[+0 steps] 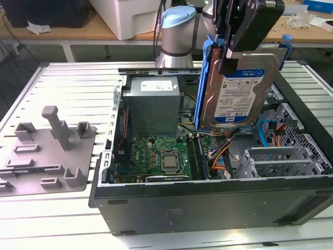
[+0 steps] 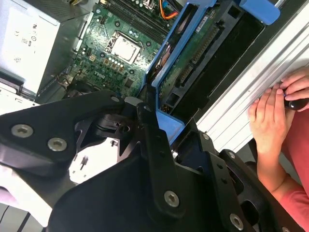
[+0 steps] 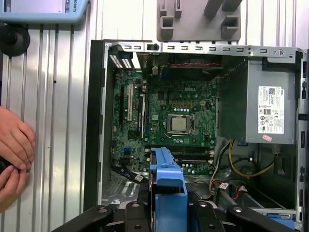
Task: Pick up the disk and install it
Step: 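Insert the disk into the insertion slot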
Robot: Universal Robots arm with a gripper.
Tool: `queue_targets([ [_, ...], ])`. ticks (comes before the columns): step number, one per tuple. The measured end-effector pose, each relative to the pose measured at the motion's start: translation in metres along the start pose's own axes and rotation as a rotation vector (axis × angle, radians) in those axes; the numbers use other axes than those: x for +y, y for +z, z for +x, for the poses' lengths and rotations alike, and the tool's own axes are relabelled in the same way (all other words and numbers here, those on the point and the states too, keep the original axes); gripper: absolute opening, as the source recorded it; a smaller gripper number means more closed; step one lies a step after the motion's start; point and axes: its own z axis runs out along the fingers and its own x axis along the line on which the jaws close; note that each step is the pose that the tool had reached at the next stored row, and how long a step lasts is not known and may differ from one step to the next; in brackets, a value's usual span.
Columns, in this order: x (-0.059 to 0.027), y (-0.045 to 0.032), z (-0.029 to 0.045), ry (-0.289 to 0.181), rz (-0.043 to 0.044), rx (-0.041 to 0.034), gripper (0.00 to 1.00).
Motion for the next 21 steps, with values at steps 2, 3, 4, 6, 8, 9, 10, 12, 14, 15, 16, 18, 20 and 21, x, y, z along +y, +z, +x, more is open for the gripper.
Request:
queue_targets([
  [2,0.0,0.0,0.0,0.0,0.0,0.0,0.37],
  [3,0.0,0.0,0.0,0.0,0.0,-0.0001,0.37],
  [4,0.0,0.0,0.0,0.0,0.0,-0.0001,0.37],
  [6,0.0,0.0,0.0008,0.0,0.0,0.0,0.37],
  [8,0.0,0.0,0.0019,0.0,0.0,0.0,0.37],
  [9,0.0,0.0001,0.0031,0.0,-0.0001,-0.0001,0.37],
  [10,-0.0002,0.0003,0.006,0.0,0.0,-0.0002,0.37],
  [12,-0.0012,0.0007,0.0151,0.0,0.0,-0.002,0.37],
  [14,-0.0026,0.0008,0.0171,0.001,-0.0001,-0.0039,0.37],
  [15,-0.004,0.001,0.0183,0.001,0.0,-0.0071,0.37],
  [16,-0.0048,0.0011,0.0191,0.001,0.0001,-0.009,0.37],
  [18,-0.0066,0.0014,0.0206,0.003,0.0001,-0.0138,0.37],
  [20,-0.0078,0.0016,0.0215,0.005,0.0002,-0.017,0.37],
  [21,-0.0086,0.0017,0.0221,0.007,0.0002,-0.019,0.37],
])
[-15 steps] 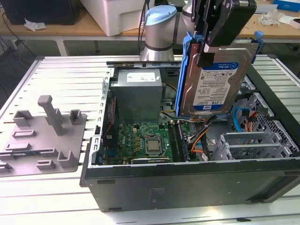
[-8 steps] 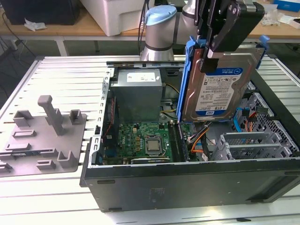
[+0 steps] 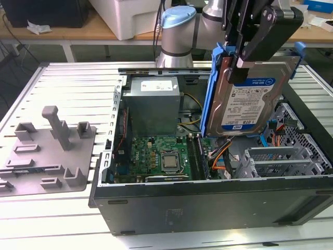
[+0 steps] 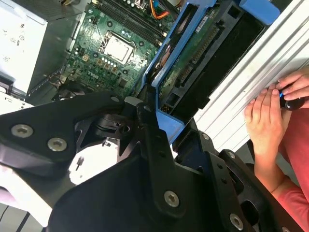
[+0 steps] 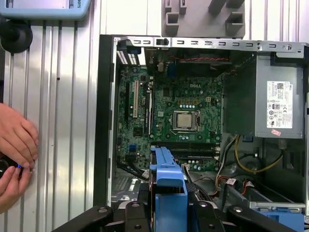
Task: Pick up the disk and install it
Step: 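Insert the disk into the insertion slot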
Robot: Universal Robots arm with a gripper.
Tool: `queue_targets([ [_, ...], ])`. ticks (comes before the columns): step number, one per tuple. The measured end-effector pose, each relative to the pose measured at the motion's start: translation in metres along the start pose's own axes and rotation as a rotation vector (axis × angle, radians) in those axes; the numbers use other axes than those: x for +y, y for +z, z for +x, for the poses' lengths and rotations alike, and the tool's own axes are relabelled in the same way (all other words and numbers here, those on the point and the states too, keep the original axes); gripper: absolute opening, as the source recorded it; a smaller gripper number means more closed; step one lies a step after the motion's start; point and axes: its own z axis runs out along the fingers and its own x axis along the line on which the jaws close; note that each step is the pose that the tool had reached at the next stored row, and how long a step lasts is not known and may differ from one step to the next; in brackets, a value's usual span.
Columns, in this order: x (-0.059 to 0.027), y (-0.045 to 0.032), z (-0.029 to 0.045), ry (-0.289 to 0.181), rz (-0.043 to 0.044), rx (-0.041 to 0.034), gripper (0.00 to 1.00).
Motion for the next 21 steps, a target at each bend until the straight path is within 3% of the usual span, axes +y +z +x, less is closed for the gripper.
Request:
queue_targets([
  [10,-0.0117,0.0005,0.0047,0.008,0.0002,-0.0153,0.37],
  [21,-0.0383,-0.0001,0.0111,0.011,0.0002,-0.018,0.37],
])
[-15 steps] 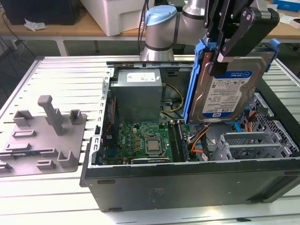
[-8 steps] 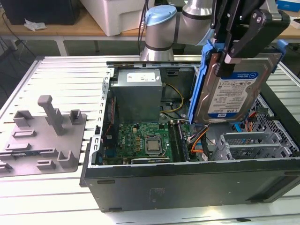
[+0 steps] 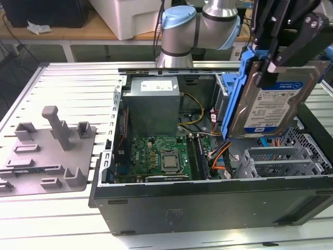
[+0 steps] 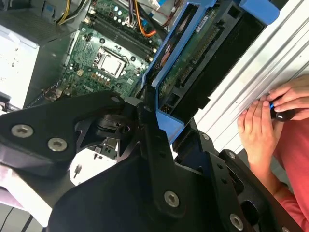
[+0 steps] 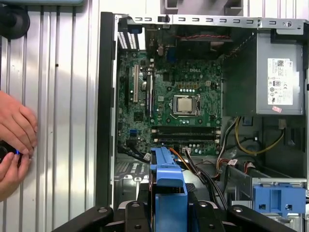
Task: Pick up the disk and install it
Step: 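Insert the disk into the insertion slot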
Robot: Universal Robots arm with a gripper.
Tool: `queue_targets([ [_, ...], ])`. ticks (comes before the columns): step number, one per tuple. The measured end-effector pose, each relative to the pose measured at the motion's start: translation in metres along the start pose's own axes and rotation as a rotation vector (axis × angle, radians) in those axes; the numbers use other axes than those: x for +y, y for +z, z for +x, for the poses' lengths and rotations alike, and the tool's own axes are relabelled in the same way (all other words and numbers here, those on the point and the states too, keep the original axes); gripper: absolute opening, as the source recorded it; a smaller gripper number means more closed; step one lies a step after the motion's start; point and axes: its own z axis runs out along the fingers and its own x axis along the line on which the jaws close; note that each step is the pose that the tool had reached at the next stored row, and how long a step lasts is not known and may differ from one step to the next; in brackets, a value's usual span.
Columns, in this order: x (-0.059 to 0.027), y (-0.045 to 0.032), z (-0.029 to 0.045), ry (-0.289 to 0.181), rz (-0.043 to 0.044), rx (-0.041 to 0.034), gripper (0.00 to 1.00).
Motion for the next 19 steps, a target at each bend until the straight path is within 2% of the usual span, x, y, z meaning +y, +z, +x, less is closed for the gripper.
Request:
queue_targets([
  [19,-0.053,-0.0012,0.0117,0.002,0.0,-0.0003,0.37],
])
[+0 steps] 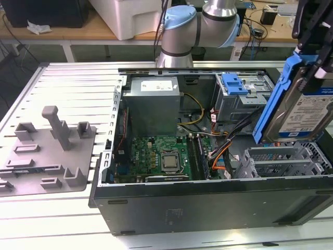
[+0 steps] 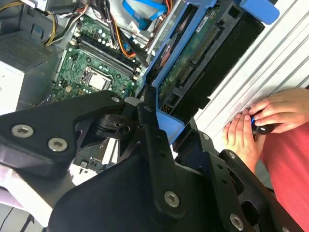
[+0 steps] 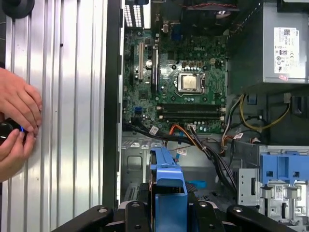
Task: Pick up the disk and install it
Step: 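Insert the disk into the insertion slot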
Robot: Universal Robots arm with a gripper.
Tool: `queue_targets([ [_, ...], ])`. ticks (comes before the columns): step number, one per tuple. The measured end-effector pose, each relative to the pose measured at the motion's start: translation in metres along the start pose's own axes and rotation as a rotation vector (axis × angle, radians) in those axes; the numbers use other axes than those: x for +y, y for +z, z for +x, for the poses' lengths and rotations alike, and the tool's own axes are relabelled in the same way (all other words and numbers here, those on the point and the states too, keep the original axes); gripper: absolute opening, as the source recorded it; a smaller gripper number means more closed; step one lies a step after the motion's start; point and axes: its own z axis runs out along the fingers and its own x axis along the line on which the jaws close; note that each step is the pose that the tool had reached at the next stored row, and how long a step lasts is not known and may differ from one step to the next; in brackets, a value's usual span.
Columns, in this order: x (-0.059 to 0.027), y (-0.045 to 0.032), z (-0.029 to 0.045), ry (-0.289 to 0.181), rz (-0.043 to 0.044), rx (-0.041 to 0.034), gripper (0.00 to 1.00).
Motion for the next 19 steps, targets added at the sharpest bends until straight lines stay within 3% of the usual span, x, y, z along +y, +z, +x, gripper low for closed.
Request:
queue_targets([
  [2,-0.0034,0.0001,0.0008,0.001,0.0,-0.0002,0.37],
  [12,-0.0034,0.0009,0.0008,0.002,0.0,-0.0003,0.37],
  [19,-0.0035,0.0031,0.0008,0.011,0.0,-0.0052,0.37],
])
